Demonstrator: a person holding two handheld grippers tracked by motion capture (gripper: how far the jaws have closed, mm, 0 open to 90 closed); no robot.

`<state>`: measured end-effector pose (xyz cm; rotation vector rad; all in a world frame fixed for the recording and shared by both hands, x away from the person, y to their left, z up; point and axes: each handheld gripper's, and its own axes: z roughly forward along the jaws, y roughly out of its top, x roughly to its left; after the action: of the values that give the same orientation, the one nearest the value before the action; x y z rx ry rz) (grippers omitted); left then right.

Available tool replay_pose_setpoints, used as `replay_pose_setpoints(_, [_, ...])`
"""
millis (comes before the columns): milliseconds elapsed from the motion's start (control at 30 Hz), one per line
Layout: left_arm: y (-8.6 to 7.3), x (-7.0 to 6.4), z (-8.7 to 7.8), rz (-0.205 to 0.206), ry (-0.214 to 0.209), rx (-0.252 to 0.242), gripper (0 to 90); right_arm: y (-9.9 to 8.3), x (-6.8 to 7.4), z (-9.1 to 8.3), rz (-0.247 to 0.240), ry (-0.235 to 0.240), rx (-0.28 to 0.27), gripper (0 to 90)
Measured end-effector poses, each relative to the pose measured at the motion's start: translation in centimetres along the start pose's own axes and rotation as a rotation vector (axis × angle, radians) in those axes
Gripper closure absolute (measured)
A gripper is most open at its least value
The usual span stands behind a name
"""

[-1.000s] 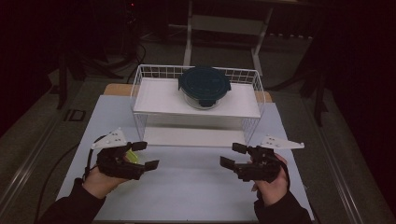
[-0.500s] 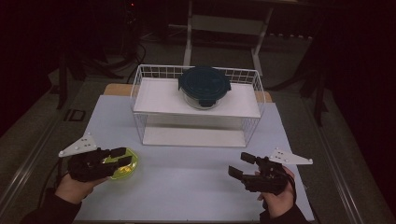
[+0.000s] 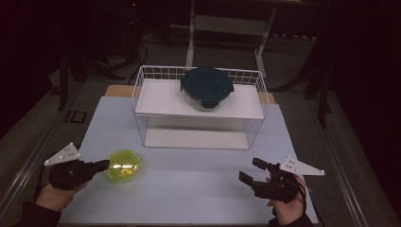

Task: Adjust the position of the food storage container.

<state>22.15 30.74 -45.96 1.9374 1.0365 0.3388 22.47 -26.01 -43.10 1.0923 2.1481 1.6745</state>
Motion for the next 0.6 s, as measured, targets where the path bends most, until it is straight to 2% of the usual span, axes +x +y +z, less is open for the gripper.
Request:
replay_pose_setpoints(167, [-1.0, 1.2, -0.3, -0.009, 0.041, 0.010, 88.2, -0.3, -0.1, 0.0, 0.011, 0.002, 0.002, 19.3])
replay_pose_setpoints(200, [-1.6, 2.0, -0.3, -0.003, 0.079, 0.024, 88.3, -0.4, -0.2, 0.0, 0.012, 0.002, 0.005, 19.3])
replay_pose_setpoints(233, [-1.6, 2.0, -0.3, -0.003, 0.079, 0.024, 88.3, -0.4, -0.2, 0.0, 0.012, 0.002, 0.005, 19.3])
replay_pose_setpoints(267, [-2.2, 2.9, -0.1, -0.022, 0.099, 0.047, 88.3, -0.5, -0.2, 0.0, 0.013, 0.002, 0.006, 19.2])
replay_pose_setpoints(300, [-2.2, 2.9, -0.1, -0.022, 0.099, 0.047, 88.6, -0.5, -0.2, 0.0, 0.013, 0.002, 0.006, 19.2])
replay_pose_setpoints(333, [-2.9, 3.6, 0.3, -0.035, 0.104, 0.074, 88.6, -0.5, -0.2, 0.0, 0.015, 0.002, 0.005, 19.2])
replay_pose_setpoints(433, [-3.6, 4.1, 0.8, -0.056, 0.097, 0.090, 88.6, -0.5, -0.2, 0.0, 0.017, 0.004, 0.002, 19.2])
replay_pose_setpoints(467, [-4.2, 4.4, 1.3, -0.044, 0.081, 0.112, 88.6, -0.5, -0.3, -0.1, 0.018, 0.003, 0.003, 19.3])
replay_pose_setpoints(567, [-4.6, 4.5, 1.9, -0.033, 0.068, 0.127, 88.6, -0.6, -0.3, 0.0, 0.023, 0.007, 0.004, 19.2])
replay_pose_setpoints(600, [-4.8, 4.5, 2.3, -0.018, 0.066, 0.130, 88.6, -0.6, -0.3, 0.0, 0.020, 0.006, 0.005, 19.3])
